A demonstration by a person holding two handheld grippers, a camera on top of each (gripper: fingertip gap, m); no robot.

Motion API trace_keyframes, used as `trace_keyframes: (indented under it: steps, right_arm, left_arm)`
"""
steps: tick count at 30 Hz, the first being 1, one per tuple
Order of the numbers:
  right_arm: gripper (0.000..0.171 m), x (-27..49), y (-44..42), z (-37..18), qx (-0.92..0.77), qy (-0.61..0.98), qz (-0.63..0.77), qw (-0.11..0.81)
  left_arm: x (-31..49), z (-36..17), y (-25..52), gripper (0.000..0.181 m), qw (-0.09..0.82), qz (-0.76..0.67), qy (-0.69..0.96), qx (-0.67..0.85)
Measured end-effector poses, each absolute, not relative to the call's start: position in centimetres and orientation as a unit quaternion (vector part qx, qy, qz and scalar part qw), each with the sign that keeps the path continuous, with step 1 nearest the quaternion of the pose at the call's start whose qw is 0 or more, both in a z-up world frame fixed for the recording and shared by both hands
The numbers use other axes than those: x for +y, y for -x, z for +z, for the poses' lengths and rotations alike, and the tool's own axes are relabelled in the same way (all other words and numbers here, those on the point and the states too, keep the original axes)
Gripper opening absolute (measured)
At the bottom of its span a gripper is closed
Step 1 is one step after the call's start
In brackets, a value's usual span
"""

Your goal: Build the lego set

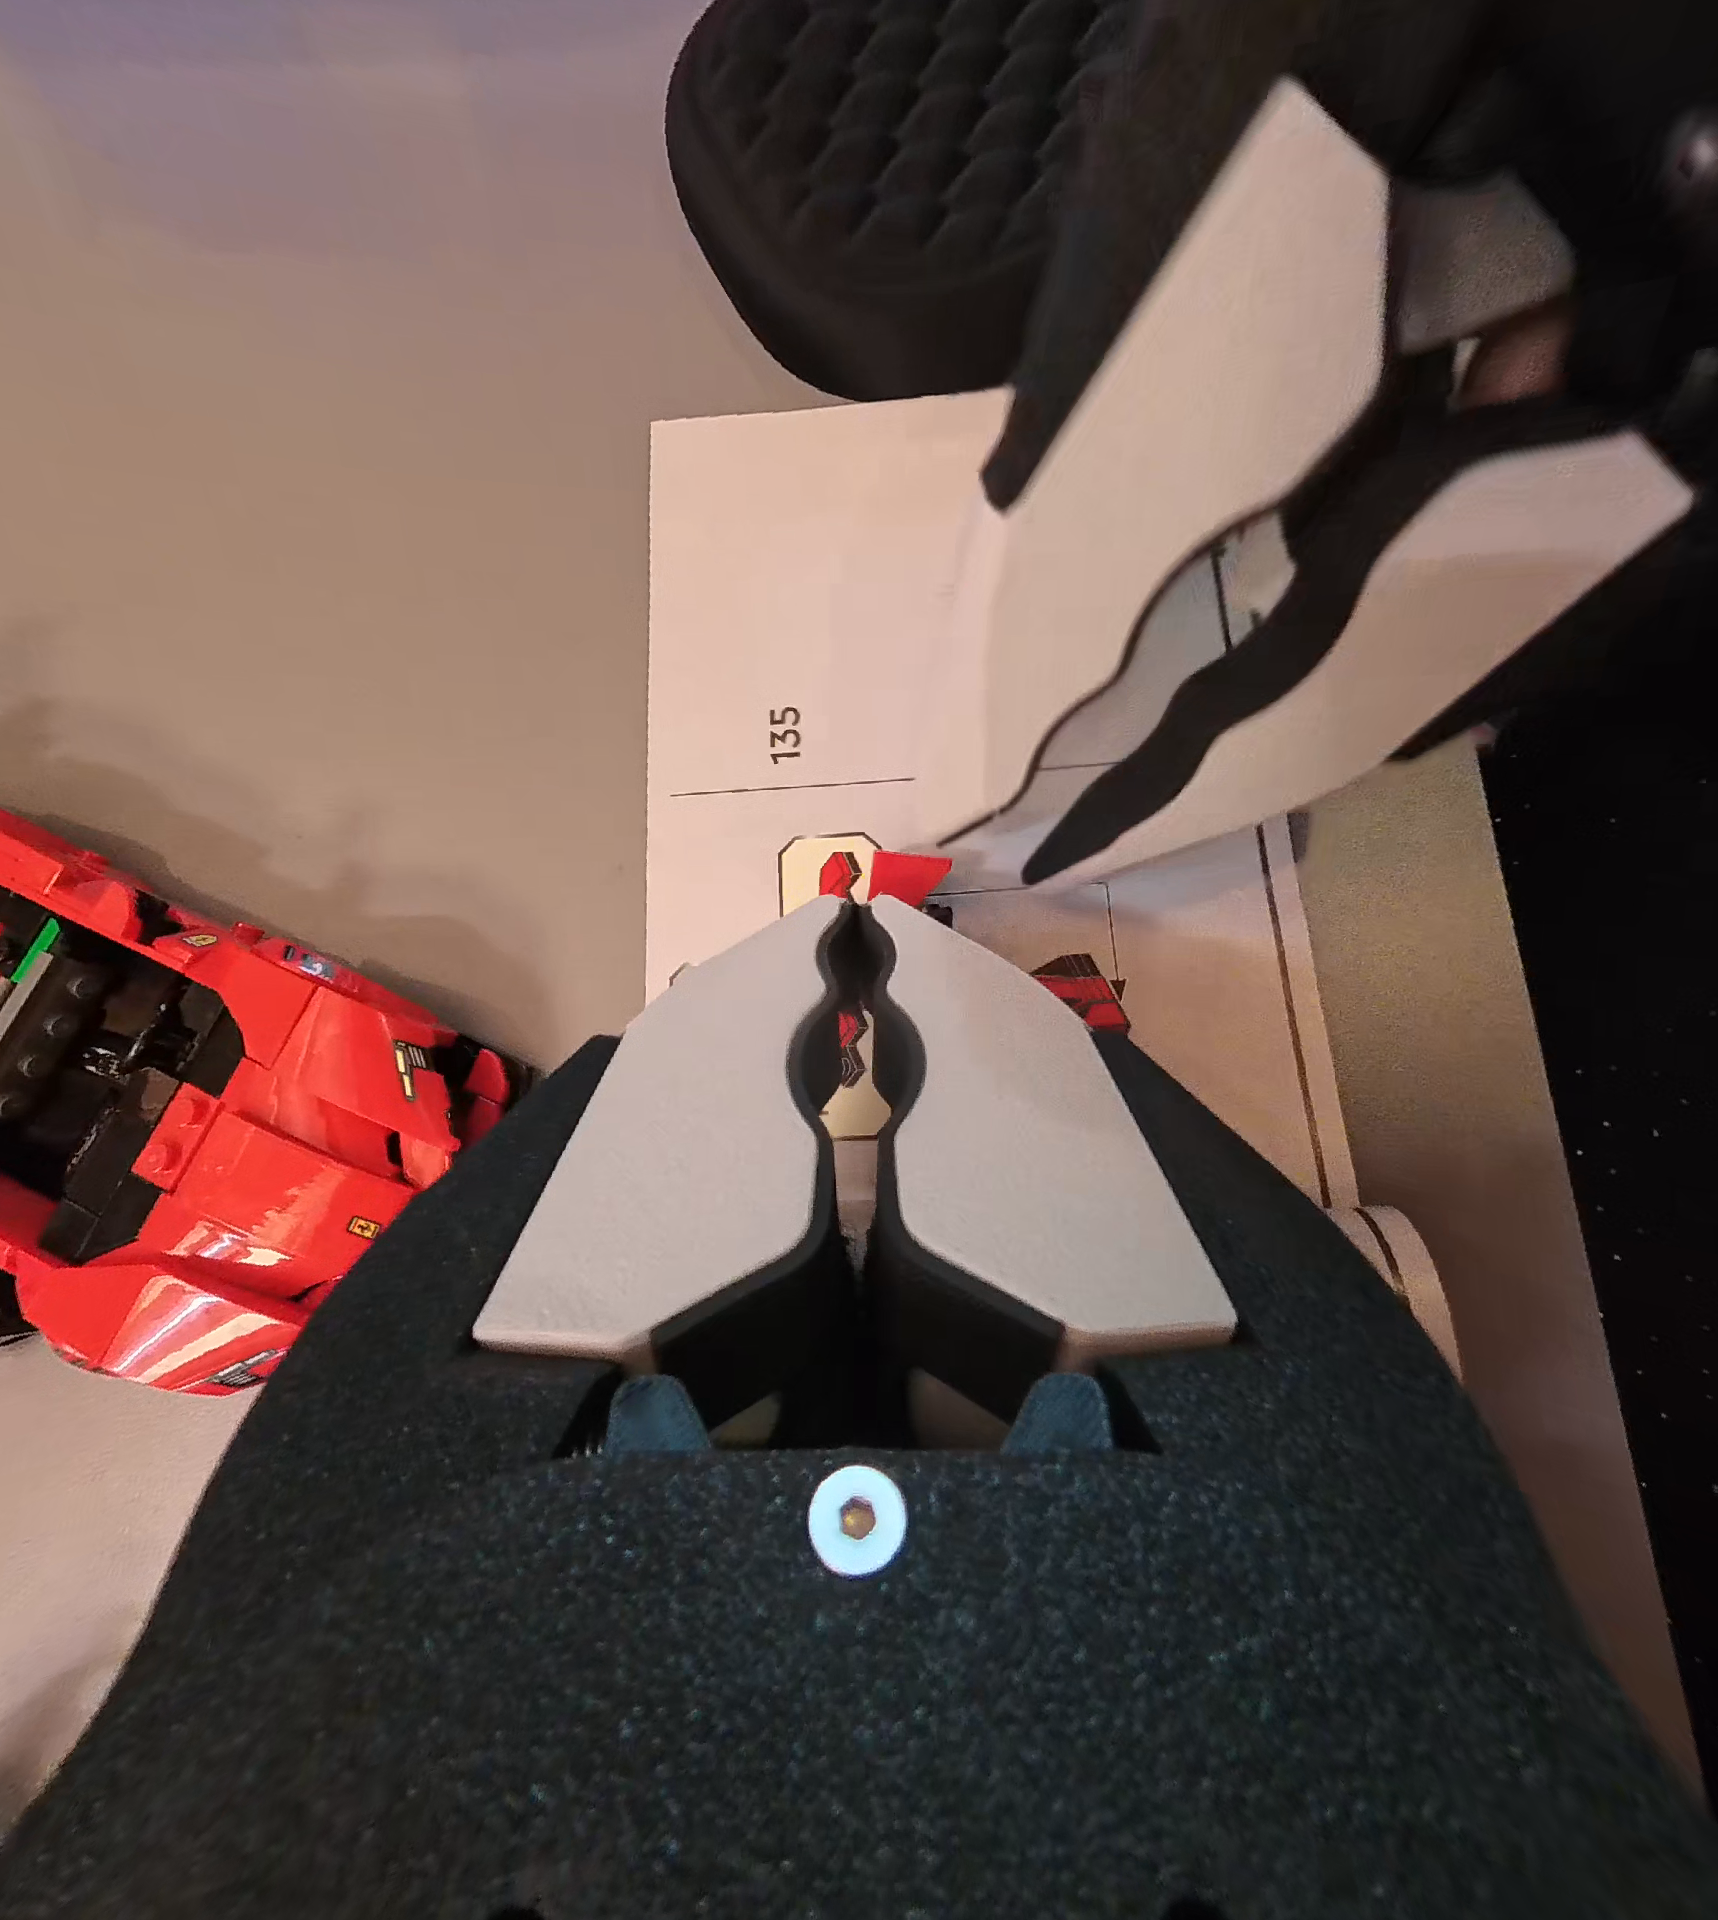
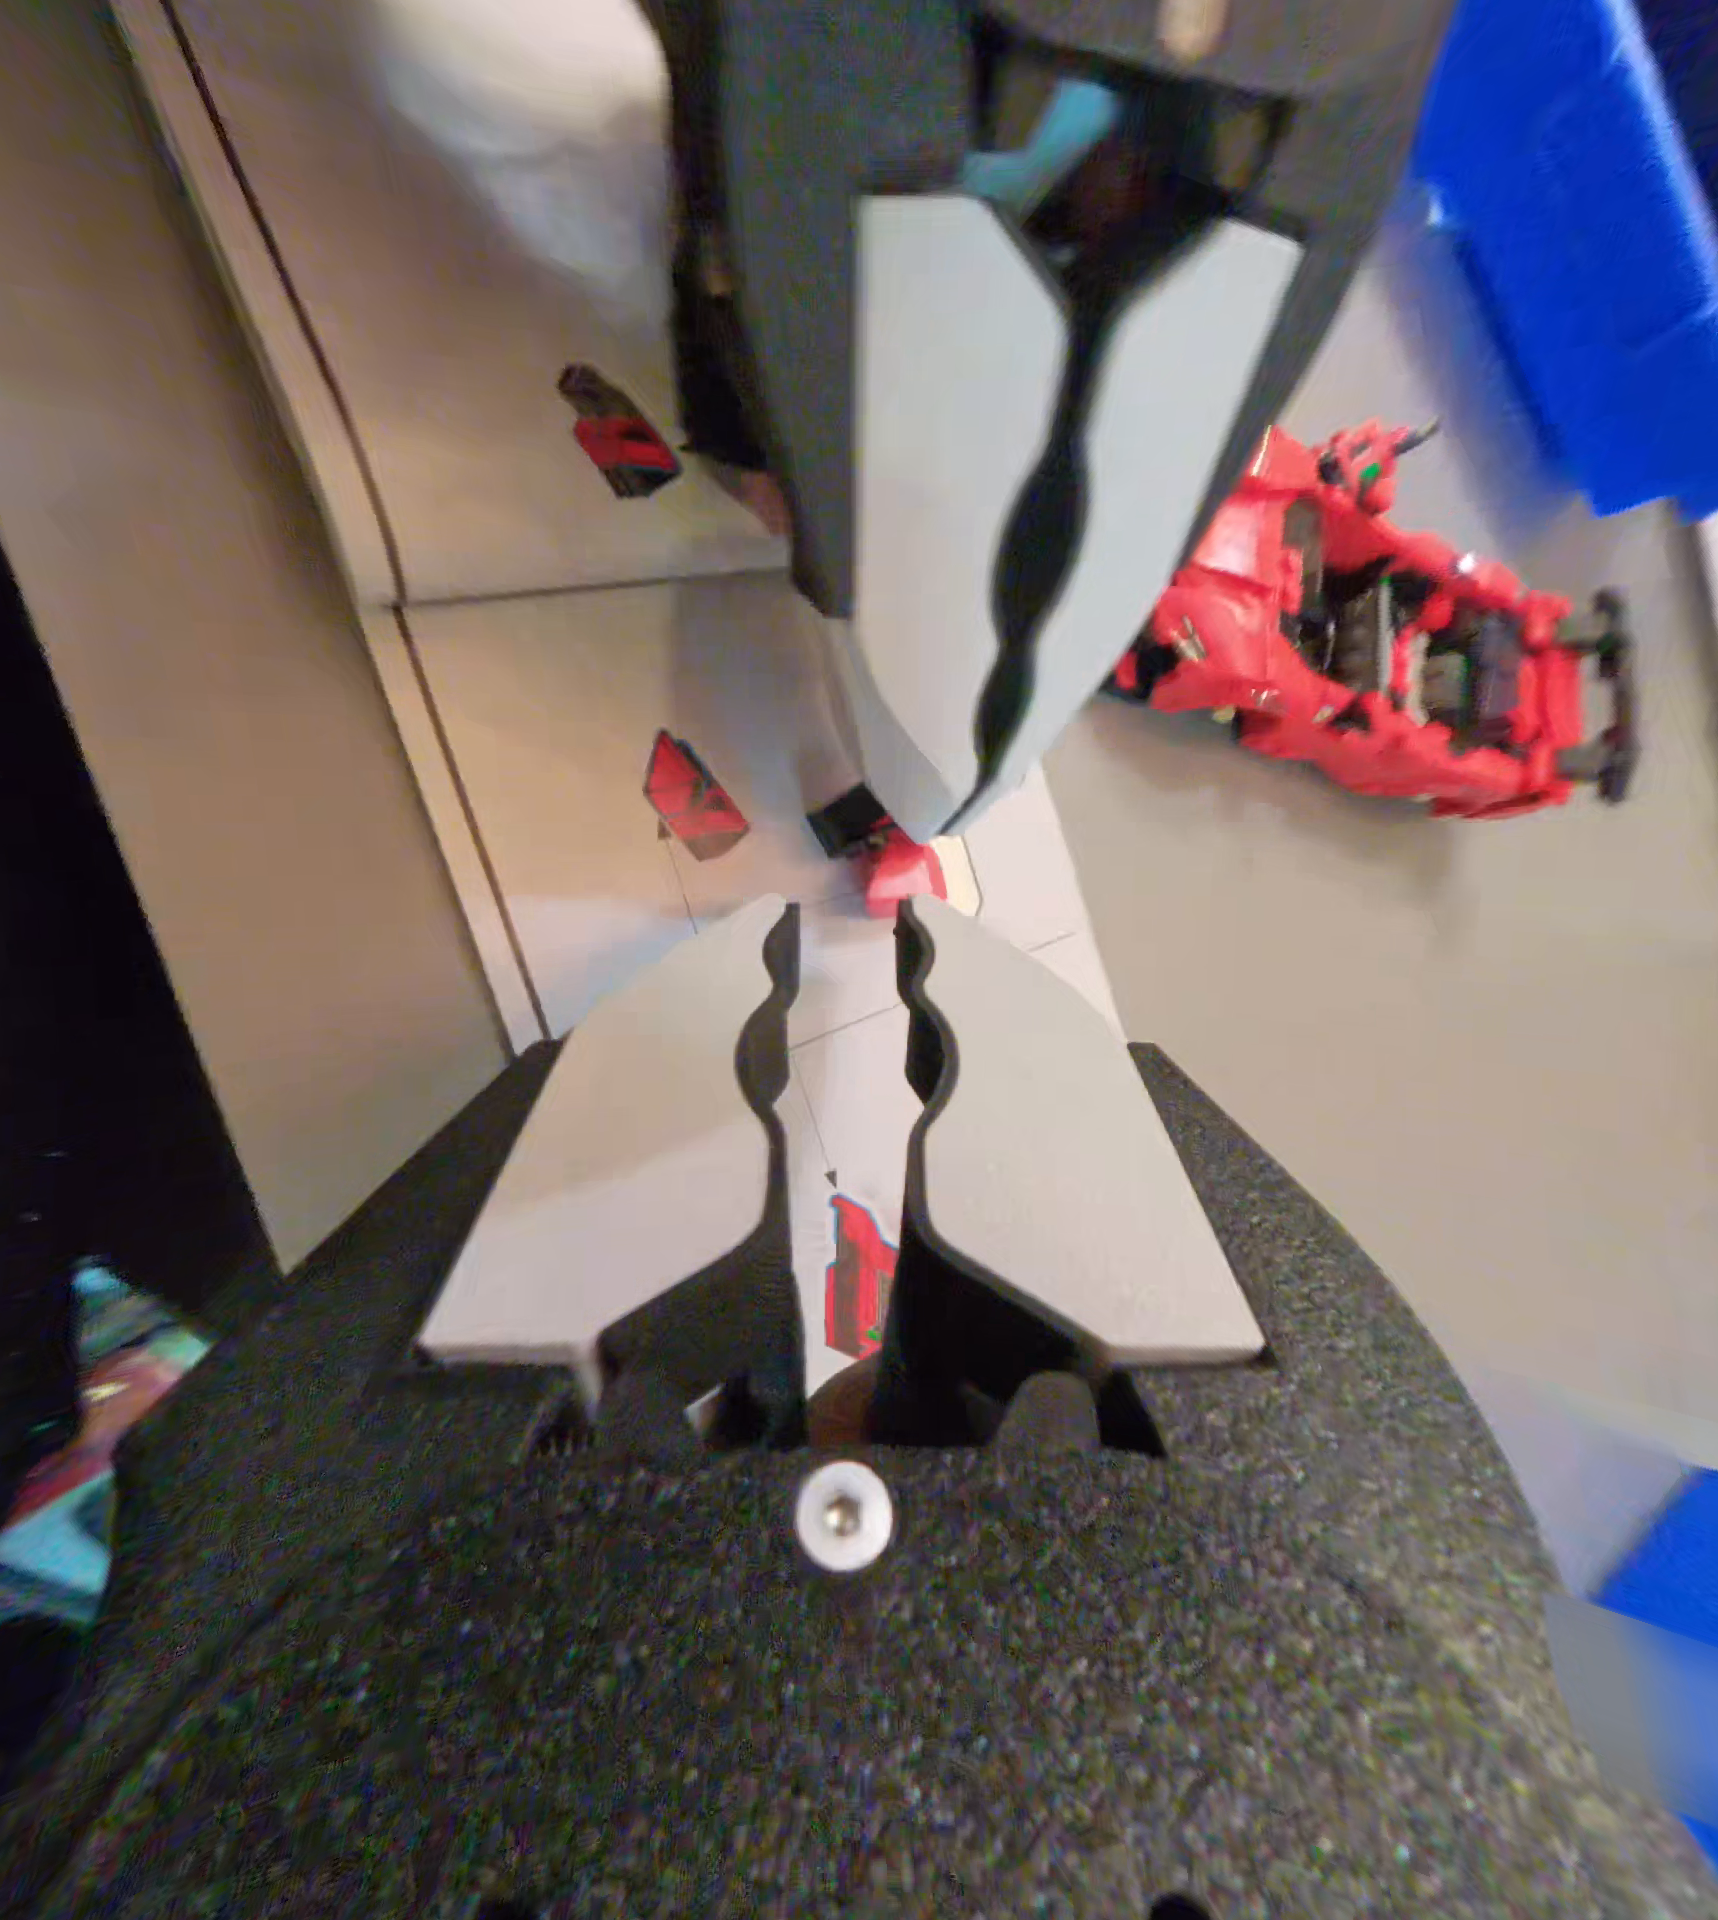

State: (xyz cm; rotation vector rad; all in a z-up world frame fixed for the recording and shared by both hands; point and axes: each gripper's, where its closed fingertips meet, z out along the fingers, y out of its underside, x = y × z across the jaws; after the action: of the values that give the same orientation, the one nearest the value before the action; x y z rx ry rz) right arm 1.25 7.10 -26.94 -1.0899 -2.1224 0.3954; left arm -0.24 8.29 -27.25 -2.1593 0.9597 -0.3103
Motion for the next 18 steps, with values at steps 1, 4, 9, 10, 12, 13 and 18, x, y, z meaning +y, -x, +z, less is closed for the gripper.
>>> trace_keyframes:
  steps: [1, 4, 9, 10, 12, 13, 18]
  right_arm:
    - [0.017, 7.4, -1.4, -26.7, -0.815, 0.437, 0.174, 0.338]
    - [0.015, 8.1, -1.6, -26.6, -0.792, 0.491, 0.239, 0.272]
    - [0.038, 8.2, -1.5, -28.0, -0.801, 0.507, 0.277, 0.159]
    - [0.037, 8.4, -1.1, -27.9, -0.806, 0.496, 0.279, 0.164]
    - [0.032, 8.6, -0.7, -27.7, -0.82, 0.47, 0.283, 0.162]
    - [0.029, 8.5, -0.6, -27.6, -0.828, 0.454, 0.286, 0.16]
    - [0.026, 8.0, -0.3, -27.2, -0.842, 0.406, 0.322, 0.149]
  left_arm:
    - [8.3, -27.2, 0.3, 0.0, 0.37, -0.121, 0.841, 0.375]
    - [8.2, -27.2, 0.3, 0.0, 0.371, -0.123, 0.841, 0.374]
    - [8.2, -27.2, 0.3, 0.0, 0.371, -0.124, 0.841, 0.374]
    - [8.1, -27.2, 0.3, 0.0, 0.371, -0.123, 0.841, 0.374]
    - [8.0, -26.9, 0.4, 0.0, 0.375, -0.126, 0.84, 0.371]
    - [7.9, -26.6, 0.6, 0.0, 0.377, -0.128, 0.84, 0.369]
    - [6.9, -25.0, 2.0, 0.001, 0.383, -0.141, 0.842, 0.354]
